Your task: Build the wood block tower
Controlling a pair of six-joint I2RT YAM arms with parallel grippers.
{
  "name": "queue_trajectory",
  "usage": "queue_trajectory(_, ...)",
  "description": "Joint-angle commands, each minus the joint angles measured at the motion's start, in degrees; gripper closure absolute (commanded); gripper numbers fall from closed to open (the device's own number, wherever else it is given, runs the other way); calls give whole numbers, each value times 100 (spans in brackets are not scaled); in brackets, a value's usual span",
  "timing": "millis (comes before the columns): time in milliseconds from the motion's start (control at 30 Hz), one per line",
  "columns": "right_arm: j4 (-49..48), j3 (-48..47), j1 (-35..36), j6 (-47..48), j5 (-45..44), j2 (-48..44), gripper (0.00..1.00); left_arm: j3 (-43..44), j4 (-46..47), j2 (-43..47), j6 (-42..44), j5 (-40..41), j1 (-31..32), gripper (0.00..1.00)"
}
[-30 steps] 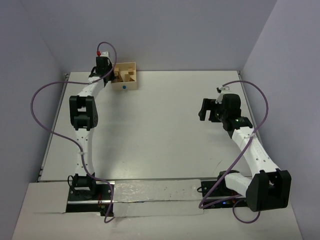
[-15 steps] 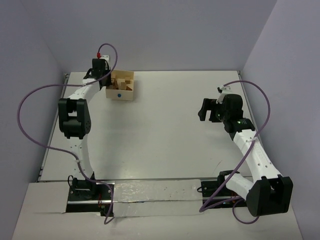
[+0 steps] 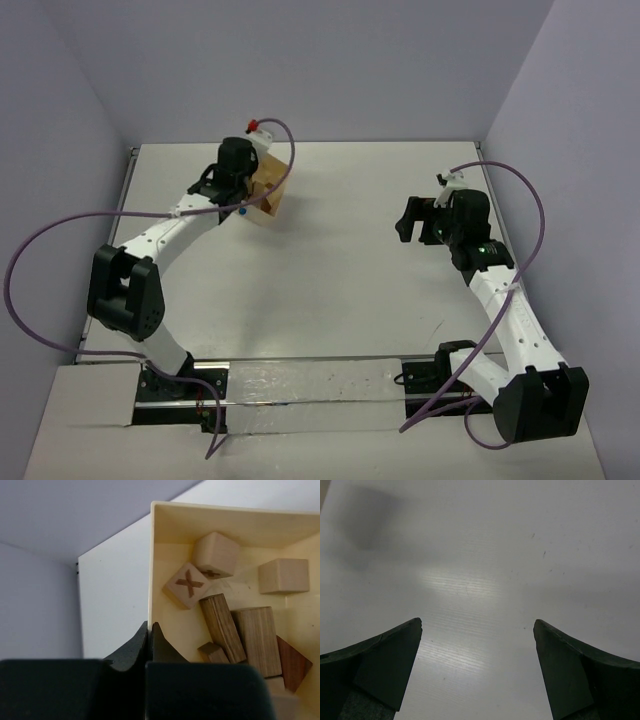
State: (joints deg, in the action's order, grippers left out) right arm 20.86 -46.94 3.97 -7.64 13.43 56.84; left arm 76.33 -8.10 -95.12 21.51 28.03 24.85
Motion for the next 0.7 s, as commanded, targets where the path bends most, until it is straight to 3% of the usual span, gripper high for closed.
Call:
queue_trajectory(0,-30,-237,-10,17,98,-200,0,-380,1073,344,915,1176,379,100)
queue_trajectory(133,-30,-228,-1,8,134,-218,0,-655,1146,380,1057,1530,557,100)
queue_trajectory(333,-50,-214,8,-4,169,-199,0,-1217,1976,539,1808,2151,1075,100)
queue_trajectory(667,-38,-225,8,-27,98,-218,0,-2707,5023,502,5123,3188,2215,100)
